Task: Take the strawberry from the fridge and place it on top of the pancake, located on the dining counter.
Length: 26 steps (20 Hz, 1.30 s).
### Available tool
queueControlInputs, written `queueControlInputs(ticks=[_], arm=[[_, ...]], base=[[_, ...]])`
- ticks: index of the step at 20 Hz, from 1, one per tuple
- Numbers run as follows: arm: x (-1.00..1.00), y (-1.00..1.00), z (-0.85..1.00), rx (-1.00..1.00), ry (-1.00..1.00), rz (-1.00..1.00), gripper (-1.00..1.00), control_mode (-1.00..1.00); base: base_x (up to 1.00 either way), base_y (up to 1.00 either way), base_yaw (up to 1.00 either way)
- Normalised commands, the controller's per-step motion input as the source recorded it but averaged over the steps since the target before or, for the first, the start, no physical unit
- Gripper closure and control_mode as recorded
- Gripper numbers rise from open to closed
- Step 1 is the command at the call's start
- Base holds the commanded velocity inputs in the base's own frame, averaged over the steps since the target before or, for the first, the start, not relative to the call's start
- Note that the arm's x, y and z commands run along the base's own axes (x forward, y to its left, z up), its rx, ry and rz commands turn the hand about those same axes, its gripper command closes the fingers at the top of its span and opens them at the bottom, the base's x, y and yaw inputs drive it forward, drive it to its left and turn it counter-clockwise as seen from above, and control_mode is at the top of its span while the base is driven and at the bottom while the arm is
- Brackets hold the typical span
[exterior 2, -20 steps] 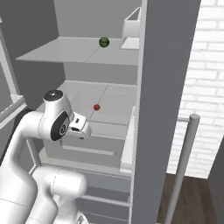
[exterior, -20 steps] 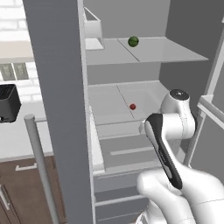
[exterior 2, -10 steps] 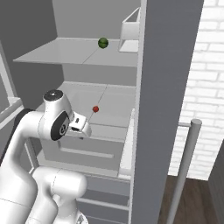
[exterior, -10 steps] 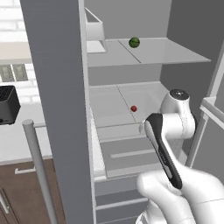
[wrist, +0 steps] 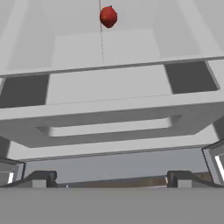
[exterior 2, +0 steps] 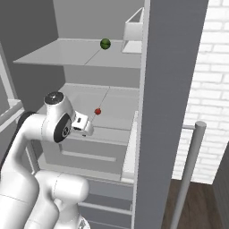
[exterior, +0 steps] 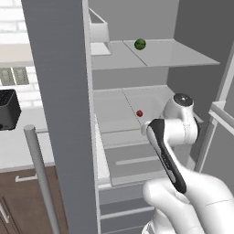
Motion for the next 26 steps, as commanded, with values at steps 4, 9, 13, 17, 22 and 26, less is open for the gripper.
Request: queueControlInputs(ticks=[4,9,13,17,22,26], arm=[[0.84,0.06,0.07,0.00,-0.07,0.01,-1.00,-1.00],[0.62,-0.13,0.23,0.03,0.08,0.00,-1.00,-1.00],[0.75,0.00,-0.13,0.00,-0.03,-0.03,-1.00,-1.00],[0.40,0.01,-0.02,0.00,-0.08,0.00,-1.00,-1.00],[0.54,0.00,0.00,0.00,0.04,0.00,-1.00,-1.00],[0.37,0.00,-0.02,0.00,0.00,0.00,-1.00,-1.00]], base=[[0.00,0.00,0.00],[0.00,0.00,0.00],[0.00,0.00,0.00],[0.00,0.00,0.00],[0.00,0.00,0.00],[0.00,0.00,0.00]])
